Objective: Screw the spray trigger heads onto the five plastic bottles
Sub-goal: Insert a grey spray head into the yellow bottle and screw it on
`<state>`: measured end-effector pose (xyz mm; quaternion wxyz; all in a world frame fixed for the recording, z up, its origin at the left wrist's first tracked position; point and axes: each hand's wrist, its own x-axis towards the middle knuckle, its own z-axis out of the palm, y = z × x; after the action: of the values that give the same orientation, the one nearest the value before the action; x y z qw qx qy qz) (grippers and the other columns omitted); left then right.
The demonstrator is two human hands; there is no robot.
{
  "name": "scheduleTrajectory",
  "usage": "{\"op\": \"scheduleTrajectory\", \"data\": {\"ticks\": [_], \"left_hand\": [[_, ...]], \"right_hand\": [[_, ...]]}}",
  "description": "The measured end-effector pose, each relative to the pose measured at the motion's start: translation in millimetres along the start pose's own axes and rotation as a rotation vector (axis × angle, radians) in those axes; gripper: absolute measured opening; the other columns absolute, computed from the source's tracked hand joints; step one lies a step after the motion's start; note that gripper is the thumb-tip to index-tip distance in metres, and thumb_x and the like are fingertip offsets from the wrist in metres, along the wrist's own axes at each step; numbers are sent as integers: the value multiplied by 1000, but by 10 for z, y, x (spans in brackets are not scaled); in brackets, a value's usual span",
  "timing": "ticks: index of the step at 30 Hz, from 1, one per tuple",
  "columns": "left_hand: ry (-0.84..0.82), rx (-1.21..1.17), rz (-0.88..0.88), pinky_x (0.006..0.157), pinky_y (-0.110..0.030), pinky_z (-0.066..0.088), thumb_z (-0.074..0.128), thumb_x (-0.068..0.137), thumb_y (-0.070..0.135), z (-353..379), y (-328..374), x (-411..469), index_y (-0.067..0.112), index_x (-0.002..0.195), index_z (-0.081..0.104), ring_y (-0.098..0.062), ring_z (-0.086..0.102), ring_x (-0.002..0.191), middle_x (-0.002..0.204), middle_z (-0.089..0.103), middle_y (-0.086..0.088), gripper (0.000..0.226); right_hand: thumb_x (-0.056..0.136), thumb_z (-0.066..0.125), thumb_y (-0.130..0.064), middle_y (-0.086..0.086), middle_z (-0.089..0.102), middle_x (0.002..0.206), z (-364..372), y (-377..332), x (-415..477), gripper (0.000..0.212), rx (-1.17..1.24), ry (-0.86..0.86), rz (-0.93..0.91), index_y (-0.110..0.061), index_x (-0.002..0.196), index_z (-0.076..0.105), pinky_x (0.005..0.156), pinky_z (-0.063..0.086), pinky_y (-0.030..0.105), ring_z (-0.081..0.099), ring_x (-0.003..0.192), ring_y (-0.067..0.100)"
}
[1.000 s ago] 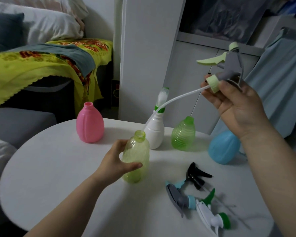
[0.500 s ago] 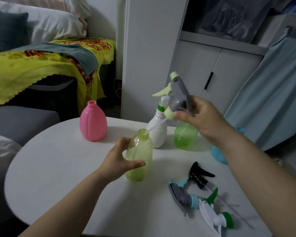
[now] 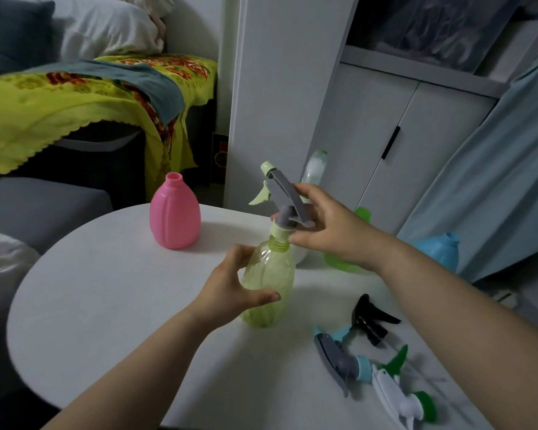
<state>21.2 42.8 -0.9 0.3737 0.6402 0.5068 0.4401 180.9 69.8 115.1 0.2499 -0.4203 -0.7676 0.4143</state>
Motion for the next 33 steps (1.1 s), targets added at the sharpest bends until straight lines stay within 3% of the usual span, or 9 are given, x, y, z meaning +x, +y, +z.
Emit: {"op": "scheduleTrajectory", "data": {"ticks": [3,6,9,12,16,19,24,28,33], "left_hand": [[-3,-4,-5,87,-23,34,81,57,21,5,0,3,27,102,40,-6,46,102,100,48,17,61],[-12,-7,-5,88,-24,35,81,57,21,12,3,7,26,103,40,-7,46,105,103,49,13,62],[-15,-9,-14,90,-25,35,81,58,22,22,13,9,25,105,40,-7,46,107,108,50,9,63],[-18,-13,-12,89,-23,35,81,58,21,24,21,6,23,106,41,-7,46,106,108,50,8,62],[-33,1,-14,87,-22,35,81,58,22,12,24,11,18,110,42,-6,45,105,108,49,9,65],[-37,6,-13,87,-22,34,81,58,22,4,24,12,18,111,43,-6,45,104,107,49,10,65],[-38,12,-11,87,-22,35,81,58,23,4,23,19,18,110,42,-5,44,104,106,47,11,65],[-33,11,-13,86,-21,35,81,57,23,-1,18,25,19,108,43,-5,45,103,103,48,14,64],[-7,22,10,74,-8,36,82,55,24,14,17,32,28,100,40,-2,45,99,94,43,30,60]], "right_hand": [[71,67,-14,-1,54,125,-78,-77,-21,76,-24,-146,84,-25,134,26,97,42,26,53,115,13],[55,75,-47,-1,55,124,-106,-251,22,84,-88,-99,152,-28,127,35,99,40,28,54,111,12],[54,67,-62,-3,60,112,-41,-444,157,83,-324,16,220,-20,122,43,78,45,26,58,91,10],[70,66,-46,5,63,79,7,-588,281,45,-569,-32,203,-10,95,56,53,47,26,55,60,14],[71,67,-13,6,60,68,-53,-625,330,13,-636,-199,256,-10,75,56,49,52,25,56,55,18],[70,67,-9,0,59,64,-79,-544,324,12,-639,-247,228,-14,74,57,46,45,19,54,54,15],[66,73,-11,15,68,99,-77,-417,352,34,-647,-307,183,-9,96,58,85,52,42,64,93,29],[64,75,-14,-8,62,82,-71,-419,376,33,-687,-309,133,-18,92,58,74,49,23,62,84,12],[64,75,-13,-16,58,68,-72,-465,366,28,-737,-303,116,-30,70,53,50,39,4,54,57,-6]]}}
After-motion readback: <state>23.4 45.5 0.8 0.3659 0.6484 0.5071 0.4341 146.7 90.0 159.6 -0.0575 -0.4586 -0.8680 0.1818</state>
